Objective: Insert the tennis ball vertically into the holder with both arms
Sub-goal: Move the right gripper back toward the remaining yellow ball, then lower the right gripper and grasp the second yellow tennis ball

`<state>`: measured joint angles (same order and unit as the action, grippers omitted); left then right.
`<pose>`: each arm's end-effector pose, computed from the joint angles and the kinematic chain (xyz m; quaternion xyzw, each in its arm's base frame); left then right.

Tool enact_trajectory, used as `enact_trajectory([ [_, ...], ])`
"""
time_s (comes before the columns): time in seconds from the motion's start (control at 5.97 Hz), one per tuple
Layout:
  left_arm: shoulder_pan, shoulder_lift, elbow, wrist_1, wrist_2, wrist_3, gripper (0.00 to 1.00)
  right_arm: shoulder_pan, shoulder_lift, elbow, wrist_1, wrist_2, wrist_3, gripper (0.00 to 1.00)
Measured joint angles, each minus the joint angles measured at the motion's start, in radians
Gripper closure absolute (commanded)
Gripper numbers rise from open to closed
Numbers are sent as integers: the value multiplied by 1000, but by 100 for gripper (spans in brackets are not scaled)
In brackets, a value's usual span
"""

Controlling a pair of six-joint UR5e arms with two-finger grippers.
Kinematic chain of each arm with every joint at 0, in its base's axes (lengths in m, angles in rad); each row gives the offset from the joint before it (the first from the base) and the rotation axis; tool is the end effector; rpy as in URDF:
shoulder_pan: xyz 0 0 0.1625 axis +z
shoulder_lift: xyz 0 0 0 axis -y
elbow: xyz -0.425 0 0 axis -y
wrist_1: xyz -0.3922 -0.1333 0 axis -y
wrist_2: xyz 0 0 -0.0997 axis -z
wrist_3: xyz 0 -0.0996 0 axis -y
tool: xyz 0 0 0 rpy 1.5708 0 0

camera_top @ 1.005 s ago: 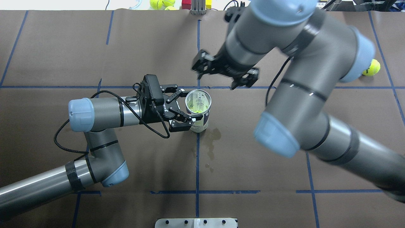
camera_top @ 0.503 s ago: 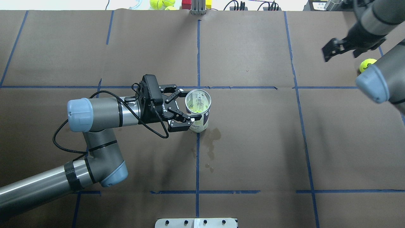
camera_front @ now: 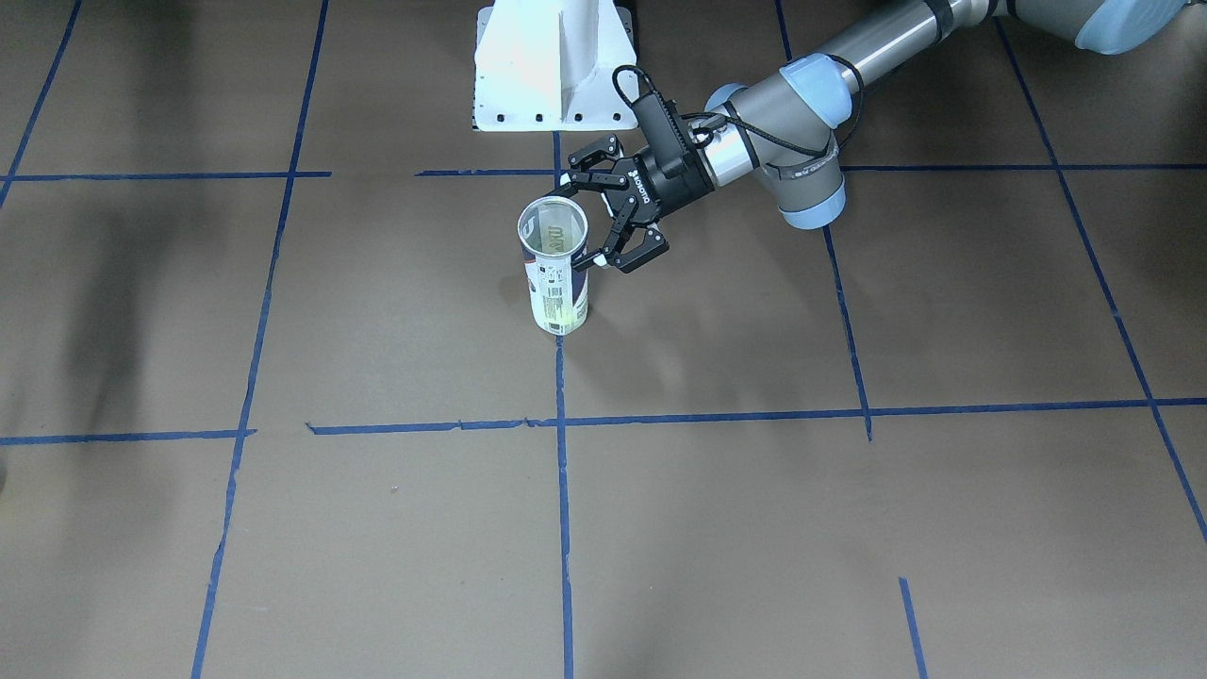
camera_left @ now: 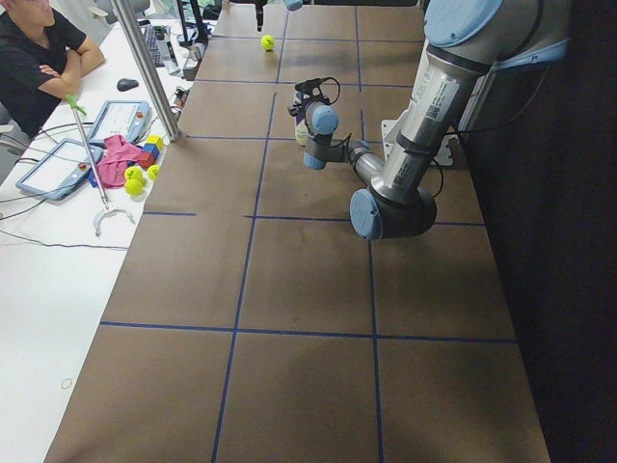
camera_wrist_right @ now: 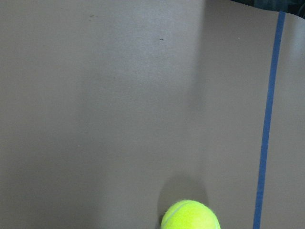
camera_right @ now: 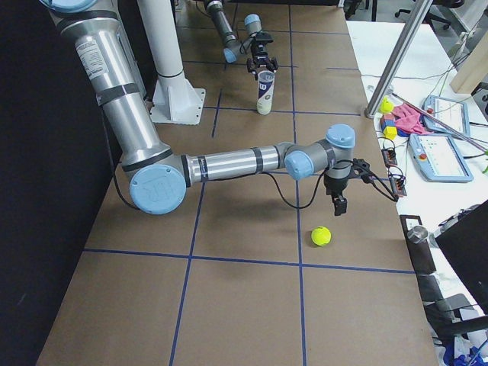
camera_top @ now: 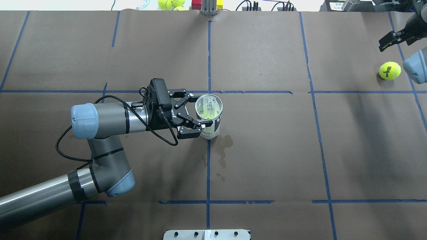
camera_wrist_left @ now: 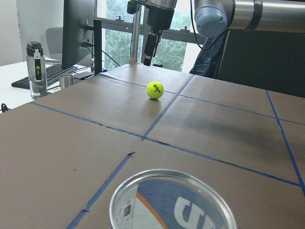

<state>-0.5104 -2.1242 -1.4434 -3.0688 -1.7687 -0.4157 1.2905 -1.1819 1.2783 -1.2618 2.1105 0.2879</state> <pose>0.5008 -0.4107 0.2347 0.5659 0.5911 0.2571 0.5141 -0.1083 -0.6731 0.5572 0.1131 -0.3050 -0.0501 0.9443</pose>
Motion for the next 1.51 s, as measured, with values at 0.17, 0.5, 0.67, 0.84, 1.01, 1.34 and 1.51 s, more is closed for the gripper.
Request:
enact_trajectory([
  [0.17, 0, 0, 0, 0, 0, 0, 11, 3, -4, -33, 19, 0, -4, 1],
  [0.5, 1, 1, 0, 1, 0, 0, 11, -9, -10, -86, 26, 0, -13, 1],
  [0.67, 1, 1, 0, 1, 0, 0, 11, -27, 0, -114, 27, -2, -17, 1],
  [0.84, 0, 1, 0, 1, 0, 1, 11, -44, 4, -127, 28, -4, -18, 1],
  [1.01, 0, 0, 0, 1, 0, 1, 11, -57, 5, -141, 28, -7, -20, 1],
  [1.34, 0, 0, 0, 1, 0, 2, 11, -71, 7, -171, 30, -28, -25, 1],
  [1.51, -1, 0, 0, 1, 0, 2, 11, -75, 7, -178, 30, -41, -28, 1],
])
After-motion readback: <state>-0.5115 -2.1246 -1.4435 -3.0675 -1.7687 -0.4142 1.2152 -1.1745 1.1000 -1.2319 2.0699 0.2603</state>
